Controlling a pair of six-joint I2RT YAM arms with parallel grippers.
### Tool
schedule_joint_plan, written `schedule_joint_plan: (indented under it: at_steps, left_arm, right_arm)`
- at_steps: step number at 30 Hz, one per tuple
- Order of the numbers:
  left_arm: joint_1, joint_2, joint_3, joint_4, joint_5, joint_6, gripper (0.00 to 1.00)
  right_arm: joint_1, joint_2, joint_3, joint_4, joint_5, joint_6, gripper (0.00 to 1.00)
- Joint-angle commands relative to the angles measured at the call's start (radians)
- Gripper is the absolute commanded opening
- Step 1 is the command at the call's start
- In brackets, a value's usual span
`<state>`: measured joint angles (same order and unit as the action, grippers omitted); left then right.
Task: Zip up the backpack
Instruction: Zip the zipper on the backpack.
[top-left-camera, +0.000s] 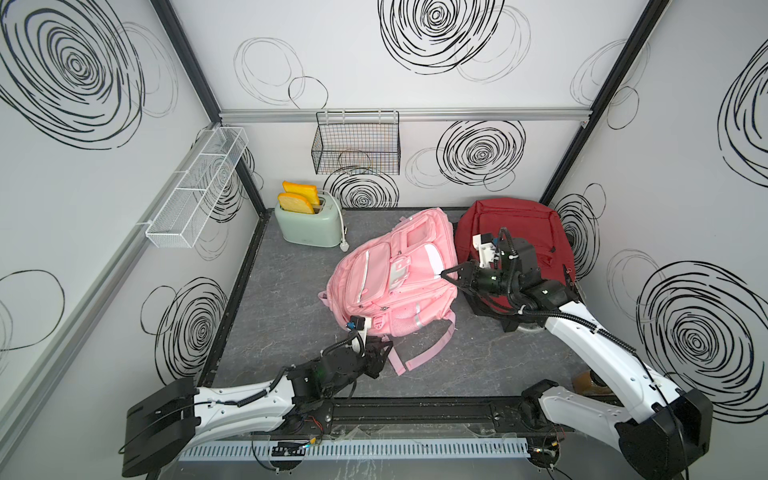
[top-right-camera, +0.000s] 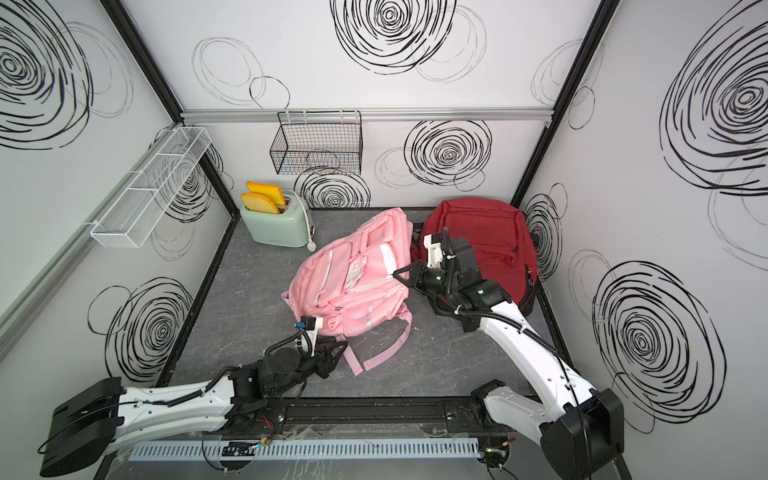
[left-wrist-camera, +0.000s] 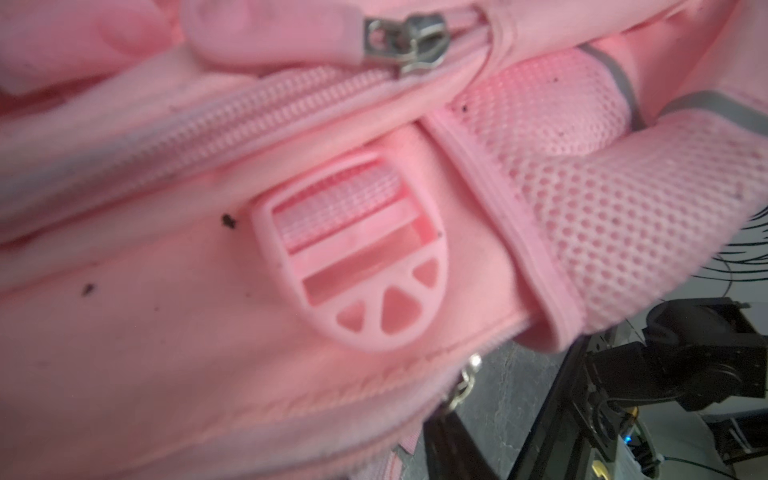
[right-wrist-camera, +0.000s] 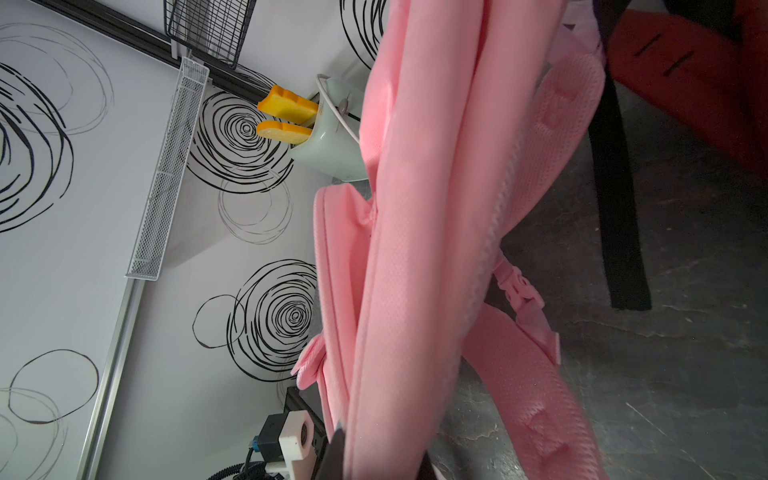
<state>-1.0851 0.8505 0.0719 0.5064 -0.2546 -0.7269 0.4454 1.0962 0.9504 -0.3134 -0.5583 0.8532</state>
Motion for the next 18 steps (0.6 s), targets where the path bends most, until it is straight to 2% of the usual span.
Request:
schedule_joint_plan:
  at_steps: [1, 5, 8, 18]
  left_arm:
    - [0.005, -0.001, -0.010, 0.075, -0.006, 0.015, 0.34]
    - [0.008, -0.018, -0.020, 0.075, -0.016, 0.021, 0.40]
    - [0.014, -0.038, -0.035, 0.112, -0.015, 0.026, 0.41]
    - [0.042, -0.115, -0.065, 0.150, 0.032, 0.044, 0.36]
  right_arm:
    - [-0.012, -0.028, 0.048, 0.203, -0.083, 0.000, 0.00]
    - [-0.019, -0.033, 0.039, 0.205, -0.098, -0.003, 0.00]
    - [-0.023, -0.035, 0.037, 0.207, -0.110, -0.003, 0.00]
    - [-0.024, -0.027, 0.047, 0.212, -0.129, -0.009, 0.00]
